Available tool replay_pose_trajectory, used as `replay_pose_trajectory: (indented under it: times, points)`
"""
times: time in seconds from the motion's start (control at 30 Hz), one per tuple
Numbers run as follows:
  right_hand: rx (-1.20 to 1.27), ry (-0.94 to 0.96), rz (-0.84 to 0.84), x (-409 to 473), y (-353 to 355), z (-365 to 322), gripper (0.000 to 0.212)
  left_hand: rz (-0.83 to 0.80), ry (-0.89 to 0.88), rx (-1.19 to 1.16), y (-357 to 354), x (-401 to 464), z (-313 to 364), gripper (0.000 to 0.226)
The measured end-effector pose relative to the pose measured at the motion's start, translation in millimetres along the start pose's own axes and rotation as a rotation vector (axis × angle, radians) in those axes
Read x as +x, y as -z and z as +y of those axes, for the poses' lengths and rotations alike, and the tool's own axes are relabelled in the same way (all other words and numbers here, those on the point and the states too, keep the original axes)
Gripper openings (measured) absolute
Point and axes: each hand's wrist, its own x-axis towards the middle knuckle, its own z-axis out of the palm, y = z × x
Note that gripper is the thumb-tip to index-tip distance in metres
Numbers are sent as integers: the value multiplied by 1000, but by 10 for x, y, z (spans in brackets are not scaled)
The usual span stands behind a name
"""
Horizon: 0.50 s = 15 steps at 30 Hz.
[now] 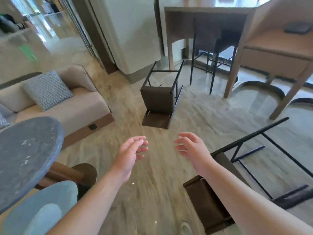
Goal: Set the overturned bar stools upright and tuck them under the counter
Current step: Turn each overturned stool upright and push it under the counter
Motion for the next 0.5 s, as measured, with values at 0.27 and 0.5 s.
replay_pose_trajectory:
  times: [0.27,0.5]
  points:
    - [71,24,154,548,308,-332,17,-165,-47,88,-531,921,393,18]
    - [144,36,371,673,574,-407,17,-410,-15,123,-1034,1506,387,17]
